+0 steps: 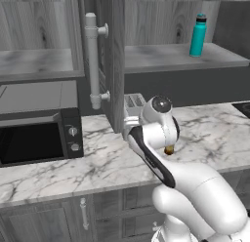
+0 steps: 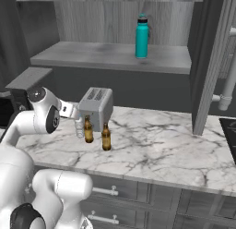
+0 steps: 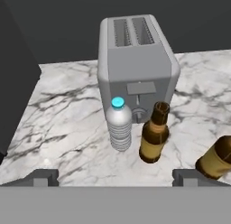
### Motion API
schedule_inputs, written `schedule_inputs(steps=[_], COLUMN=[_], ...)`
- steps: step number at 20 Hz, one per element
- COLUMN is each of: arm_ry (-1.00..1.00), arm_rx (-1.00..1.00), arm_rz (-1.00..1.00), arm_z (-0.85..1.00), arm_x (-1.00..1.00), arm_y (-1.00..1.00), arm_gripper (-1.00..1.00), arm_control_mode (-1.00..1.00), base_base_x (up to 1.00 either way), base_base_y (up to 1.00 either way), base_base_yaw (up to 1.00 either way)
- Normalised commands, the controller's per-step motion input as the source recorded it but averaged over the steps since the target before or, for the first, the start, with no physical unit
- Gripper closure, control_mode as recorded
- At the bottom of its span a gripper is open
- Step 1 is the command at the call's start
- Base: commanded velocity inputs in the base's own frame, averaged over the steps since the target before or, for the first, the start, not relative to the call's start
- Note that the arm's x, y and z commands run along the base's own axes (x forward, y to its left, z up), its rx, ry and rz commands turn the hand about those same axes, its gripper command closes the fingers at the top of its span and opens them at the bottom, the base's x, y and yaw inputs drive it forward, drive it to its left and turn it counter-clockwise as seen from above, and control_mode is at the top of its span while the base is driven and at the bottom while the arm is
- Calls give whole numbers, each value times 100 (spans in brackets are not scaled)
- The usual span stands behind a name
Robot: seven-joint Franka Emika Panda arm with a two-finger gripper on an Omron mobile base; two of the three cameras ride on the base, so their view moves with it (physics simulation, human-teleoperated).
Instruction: Sort all alcoholic drinks to one cabinet, and non-alcoholic drinks to the other.
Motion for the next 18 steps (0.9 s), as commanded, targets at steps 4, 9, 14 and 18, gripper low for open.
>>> schedule_inputs(steps=[4,9,14,18], arm_ry=[1,1,0,0], arm_rx=[0,0,0,0], arm_rz=[0,0,0,0], arm_z=[-13,-13,-14,-11], arm_x=[13,13,13,10], arm_y=[4,8,9,7], arm_gripper=[-100,-100,-100,-100], arm_control_mode=[-100,-100,-100,-100], base_base_x=[0,0,0,0], base_base_y=[0,0,0,0], base_base_yaw=[0,0,0,0])
